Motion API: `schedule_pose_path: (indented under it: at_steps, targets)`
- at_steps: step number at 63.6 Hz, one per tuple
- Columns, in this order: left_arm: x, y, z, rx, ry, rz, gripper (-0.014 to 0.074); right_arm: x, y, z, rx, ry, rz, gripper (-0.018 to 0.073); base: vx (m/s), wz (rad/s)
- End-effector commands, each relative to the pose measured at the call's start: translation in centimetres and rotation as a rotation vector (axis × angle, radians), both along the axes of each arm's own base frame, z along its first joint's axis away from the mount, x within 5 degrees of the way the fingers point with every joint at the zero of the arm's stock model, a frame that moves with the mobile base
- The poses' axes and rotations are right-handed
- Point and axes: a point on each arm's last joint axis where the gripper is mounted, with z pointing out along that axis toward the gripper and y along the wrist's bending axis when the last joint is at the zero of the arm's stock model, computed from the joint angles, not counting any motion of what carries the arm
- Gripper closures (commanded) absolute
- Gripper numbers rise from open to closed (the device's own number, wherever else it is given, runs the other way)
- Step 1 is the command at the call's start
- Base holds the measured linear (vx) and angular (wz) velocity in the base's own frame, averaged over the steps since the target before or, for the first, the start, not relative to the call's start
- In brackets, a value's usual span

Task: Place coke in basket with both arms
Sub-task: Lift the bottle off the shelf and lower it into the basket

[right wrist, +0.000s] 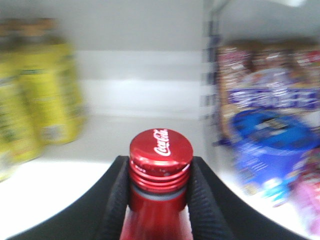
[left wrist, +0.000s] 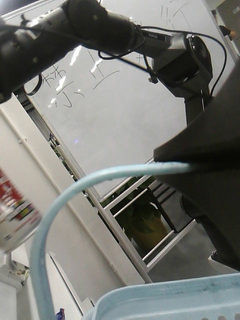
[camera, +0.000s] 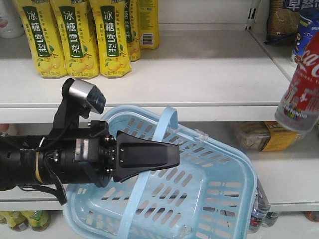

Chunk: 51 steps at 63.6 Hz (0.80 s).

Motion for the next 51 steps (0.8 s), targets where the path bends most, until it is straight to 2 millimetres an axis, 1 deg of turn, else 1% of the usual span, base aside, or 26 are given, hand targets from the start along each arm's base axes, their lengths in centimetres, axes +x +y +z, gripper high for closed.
schedule_pose_path:
  at_steps: [1, 7, 13, 19, 24, 30, 35, 42, 45, 51]
  targets:
    - [-1.4, 0.3, 2.9, -0.177, -0.053, -0.101, 0.0602, -2.0, 1.0, 1.1, 0.030, -0.057, 0.136, 0.0564, 0.00, 0.00]
    - [-1.4, 0.3, 2.9, -0.177, -0.053, -0.101, 0.0602, -2.1, 2.8, -0.6, 0.066, 0.014, 0.253, 0.0564, 0.00, 0.00]
    - [-1.4, 0.3, 2.9, -0.177, -0.053, -0.101, 0.0602, -1.4, 4.8, -2.9, 0.065, 0.072, 0.343, 0.0564, 0.00, 0.00]
    - [-1.4, 0.3, 2.9, -0.177, -0.053, -0.101, 0.0602, -0.4, 6.9, -5.8, 0.037, 0.133, 0.402, 0.0564, 0.00, 0.00]
    - [-1.4, 0.3, 2.9, -0.177, -0.053, -0.101, 0.0602, 0.2, 8.0, -7.7, 0.036, 0.181, 0.430, 0.0564, 0.00, 0.00]
    - [-1.4, 0.3, 2.9, -0.177, -0.053, -0.101, 0.0602, 0.7, 8.9, -9.5, 0.027, 0.235, 0.441, 0.0561, 0.00, 0.00]
    - [-1.4, 0.3, 2.9, -0.177, -0.053, -0.101, 0.0602, 1.2, 9.3, -10.4, 0.016, 0.266, 0.439, 0.0552, 0.00, 0.00]
    - [-1.4, 0.3, 2.9, -0.177, -0.053, -0.101, 0.0602, 1.5, 9.6, -10.8, 0.008, 0.279, 0.438, 0.0512, 0.00, 0.00]
    - [-1.4, 0.3, 2.9, -0.177, -0.053, -0.101, 0.0602, 1.5, 9.6, -10.8, 0.005, 0.279, 0.438, 0.0484, 0.00, 0.00]
    - [-1.4, 0.3, 2.9, -0.177, -0.053, -0.101, 0.0602, 1.5, 9.6, -10.8, -0.007, 0.273, 0.439, 0.0396, 0.00, 0.00]
